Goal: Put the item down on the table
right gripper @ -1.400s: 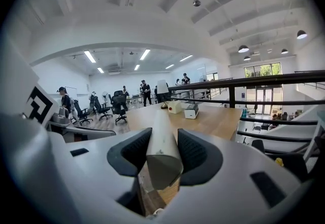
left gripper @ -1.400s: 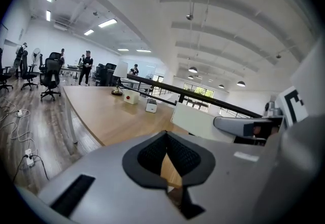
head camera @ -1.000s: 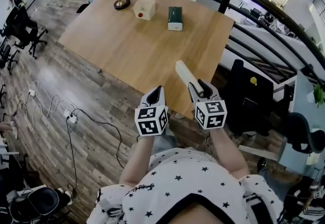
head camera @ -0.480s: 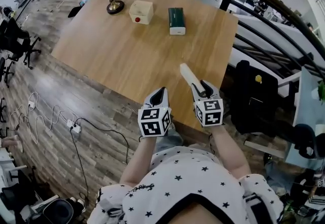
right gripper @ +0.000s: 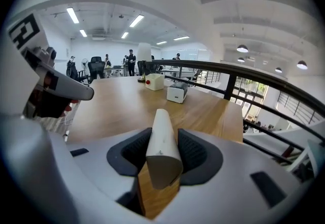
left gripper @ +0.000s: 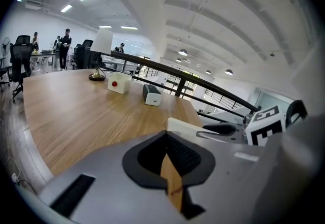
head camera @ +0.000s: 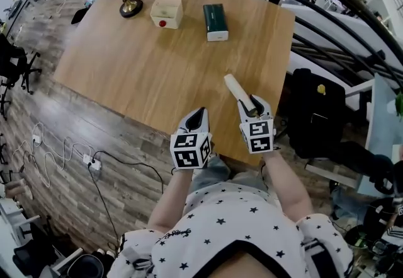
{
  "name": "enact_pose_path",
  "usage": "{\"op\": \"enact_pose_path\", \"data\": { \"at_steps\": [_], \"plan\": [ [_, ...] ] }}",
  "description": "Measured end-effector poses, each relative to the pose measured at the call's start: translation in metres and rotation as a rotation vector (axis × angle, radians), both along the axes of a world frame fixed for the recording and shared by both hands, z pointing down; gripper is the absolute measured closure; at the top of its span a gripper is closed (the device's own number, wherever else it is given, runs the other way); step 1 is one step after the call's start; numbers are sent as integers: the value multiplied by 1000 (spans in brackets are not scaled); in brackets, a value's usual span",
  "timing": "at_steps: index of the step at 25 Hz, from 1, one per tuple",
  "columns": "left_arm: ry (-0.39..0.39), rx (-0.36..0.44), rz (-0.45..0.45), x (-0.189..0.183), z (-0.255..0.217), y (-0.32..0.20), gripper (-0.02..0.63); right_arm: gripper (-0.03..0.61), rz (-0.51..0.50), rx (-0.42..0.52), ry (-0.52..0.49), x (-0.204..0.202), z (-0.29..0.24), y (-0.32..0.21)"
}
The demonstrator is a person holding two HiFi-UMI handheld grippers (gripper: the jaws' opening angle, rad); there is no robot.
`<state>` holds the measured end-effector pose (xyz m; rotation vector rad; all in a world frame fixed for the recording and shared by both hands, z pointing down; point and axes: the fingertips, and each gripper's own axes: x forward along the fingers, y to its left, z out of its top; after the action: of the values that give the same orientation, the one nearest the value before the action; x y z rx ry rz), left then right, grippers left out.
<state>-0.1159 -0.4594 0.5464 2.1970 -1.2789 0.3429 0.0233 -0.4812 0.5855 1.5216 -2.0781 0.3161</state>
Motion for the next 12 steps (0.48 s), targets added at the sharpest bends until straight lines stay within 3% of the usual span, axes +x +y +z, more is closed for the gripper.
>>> {"op": "enact_pose_path", "data": {
  "at_steps": [4, 12],
  "plan": [
    [-5, -10, 13, 0, 7, -5, 603, 428, -53, 10, 100, -8, 9, -3],
    [-14, -38, 50, -1, 16, -4, 603, 428, -49, -47, 98, -13, 34, 4]
  ]
}}
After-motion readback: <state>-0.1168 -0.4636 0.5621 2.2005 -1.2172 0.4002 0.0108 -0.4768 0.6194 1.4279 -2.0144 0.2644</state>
